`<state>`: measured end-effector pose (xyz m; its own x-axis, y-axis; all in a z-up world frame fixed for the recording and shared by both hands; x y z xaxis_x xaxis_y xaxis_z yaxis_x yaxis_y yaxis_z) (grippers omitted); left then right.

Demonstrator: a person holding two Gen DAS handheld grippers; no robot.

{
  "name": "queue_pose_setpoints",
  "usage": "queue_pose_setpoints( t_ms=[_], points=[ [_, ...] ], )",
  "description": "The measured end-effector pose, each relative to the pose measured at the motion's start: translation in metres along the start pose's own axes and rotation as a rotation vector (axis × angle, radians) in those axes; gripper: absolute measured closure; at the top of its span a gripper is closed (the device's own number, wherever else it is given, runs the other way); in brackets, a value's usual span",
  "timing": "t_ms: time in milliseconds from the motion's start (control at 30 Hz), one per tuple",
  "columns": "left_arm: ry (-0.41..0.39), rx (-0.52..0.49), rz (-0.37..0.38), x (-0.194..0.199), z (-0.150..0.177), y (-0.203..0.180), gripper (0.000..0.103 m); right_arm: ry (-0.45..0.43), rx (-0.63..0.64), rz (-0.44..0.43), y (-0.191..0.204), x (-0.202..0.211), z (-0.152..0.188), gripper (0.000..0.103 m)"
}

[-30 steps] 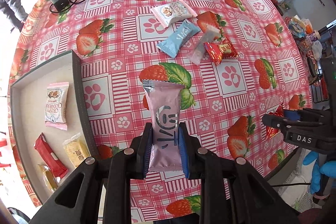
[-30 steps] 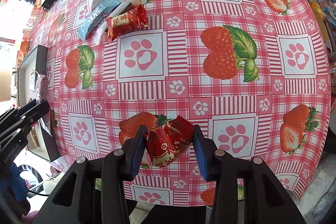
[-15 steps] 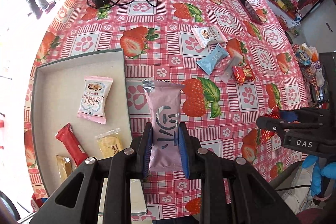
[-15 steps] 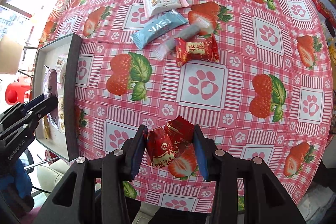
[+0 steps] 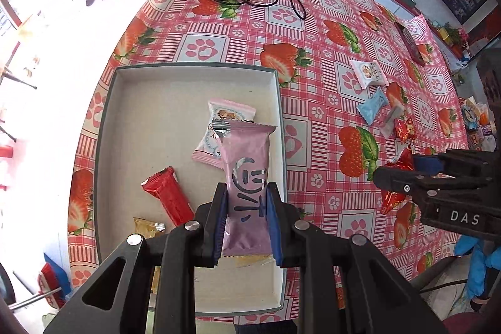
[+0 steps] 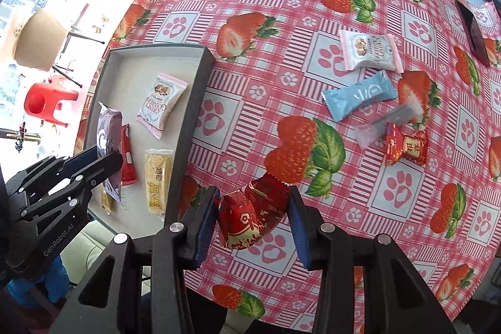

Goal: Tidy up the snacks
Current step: 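Carry both snacks over the grey tray and open both tools to drop them, then move the left tool to the blue bar while the right tool approaches another red candy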

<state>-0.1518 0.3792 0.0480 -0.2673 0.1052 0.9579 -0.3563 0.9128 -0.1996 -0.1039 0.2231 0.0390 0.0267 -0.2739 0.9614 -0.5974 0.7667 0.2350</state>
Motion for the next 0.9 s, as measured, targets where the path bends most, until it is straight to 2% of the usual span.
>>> queue_pose_setpoints(
  t_ms=[167,300,567,633,667,700,767,833,900],
  points=[
    [-0.001,0.038,-0.019,-0.001,-0.004,0.029,0.077,-0.007,0.037,-0.028,0.028,-0.005,-0.023,0.058],
    [0.027,0.066,-0.040,-0.010,-0.003,0.049,0.077,0.007,0.063,-0.066,0.051,-0.015,-0.038,0.058],
    [0.066,0.098,-0.062,-0.022,0.001,0.072,0.077,0.053,0.096,-0.105,0.081,-0.037,-0.052,0.058],
    [0.066,0.108,-0.079,-0.023,0.001,0.077,0.074,0.063,0.090,-0.123,0.087,-0.041,-0.055,0.058],
    [0.069,0.113,-0.085,-0.023,0.002,0.080,0.067,0.067,0.087,-0.131,0.089,-0.042,-0.056,0.057],
    [0.071,0.119,-0.089,-0.024,0.002,0.082,0.053,0.071,0.083,-0.135,0.090,-0.044,-0.058,0.052],
    [0.066,0.131,-0.096,-0.023,0.003,0.087,0.038,0.079,0.076,-0.136,0.091,-0.046,-0.058,0.043],
    [0.066,0.130,-0.101,-0.022,0.003,0.089,0.035,0.083,0.066,-0.125,0.088,-0.048,-0.056,0.014],
    [0.077,0.125,-0.108,-0.024,0.005,0.089,0.033,0.094,0.050,-0.103,0.080,-0.050,-0.052,0.011]
  ],
)
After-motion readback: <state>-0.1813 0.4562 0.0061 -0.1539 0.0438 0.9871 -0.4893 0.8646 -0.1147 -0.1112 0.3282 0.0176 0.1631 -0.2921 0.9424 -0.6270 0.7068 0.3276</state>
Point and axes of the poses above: each gripper's, at about its wrist camera, not at the fingertips, and x roughly against the way its jaws point, y to its left, z to its underside, the point moved 6 cm from there along -x, roughly the way its jaws point, and after that the axes turned 15 degrees about x, right-handed, at the moved point
